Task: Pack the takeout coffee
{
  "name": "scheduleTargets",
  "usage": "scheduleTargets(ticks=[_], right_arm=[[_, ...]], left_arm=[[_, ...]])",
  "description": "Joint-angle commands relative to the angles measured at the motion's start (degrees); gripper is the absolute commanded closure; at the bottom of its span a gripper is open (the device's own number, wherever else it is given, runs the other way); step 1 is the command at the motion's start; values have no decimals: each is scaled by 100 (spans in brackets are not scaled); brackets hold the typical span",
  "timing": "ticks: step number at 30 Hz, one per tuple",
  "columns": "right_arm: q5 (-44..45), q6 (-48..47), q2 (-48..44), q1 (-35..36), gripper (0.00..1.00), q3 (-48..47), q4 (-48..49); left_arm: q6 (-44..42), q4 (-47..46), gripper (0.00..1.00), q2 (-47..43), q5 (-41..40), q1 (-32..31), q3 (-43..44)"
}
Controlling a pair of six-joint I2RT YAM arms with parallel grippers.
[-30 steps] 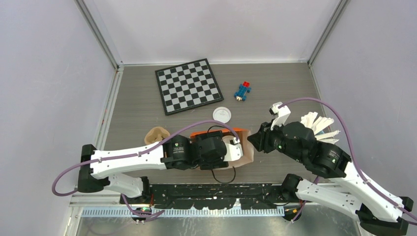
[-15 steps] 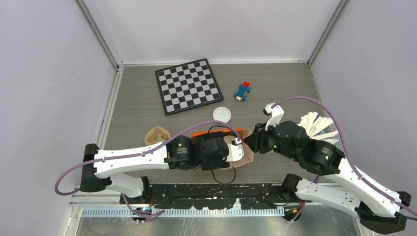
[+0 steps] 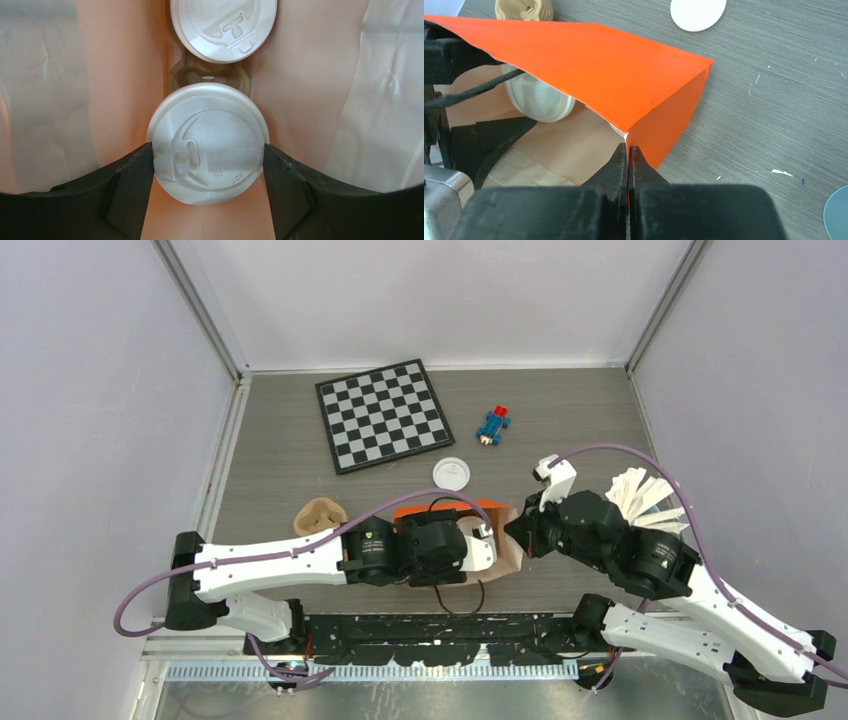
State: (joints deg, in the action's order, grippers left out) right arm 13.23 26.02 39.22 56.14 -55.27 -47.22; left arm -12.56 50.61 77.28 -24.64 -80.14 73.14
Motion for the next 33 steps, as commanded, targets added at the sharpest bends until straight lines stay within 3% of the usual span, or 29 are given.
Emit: scheduleTargets(ticks=[1,12,23,33], right_arm=[[-181,-413,-98,40,100,89,249],[-559,-841,15,32,100,174,664],[-596,-964,-93,38,100,234,650],[-524,-1035,-45,36,100,182,635]], left_arm=[[-285,62,62,-88,71,-29,107],[-730,-122,62,146,258,-30,5],[-926,-306,62,121,-170,-15,-419],[-950,-323,62,51,257,255,-417]])
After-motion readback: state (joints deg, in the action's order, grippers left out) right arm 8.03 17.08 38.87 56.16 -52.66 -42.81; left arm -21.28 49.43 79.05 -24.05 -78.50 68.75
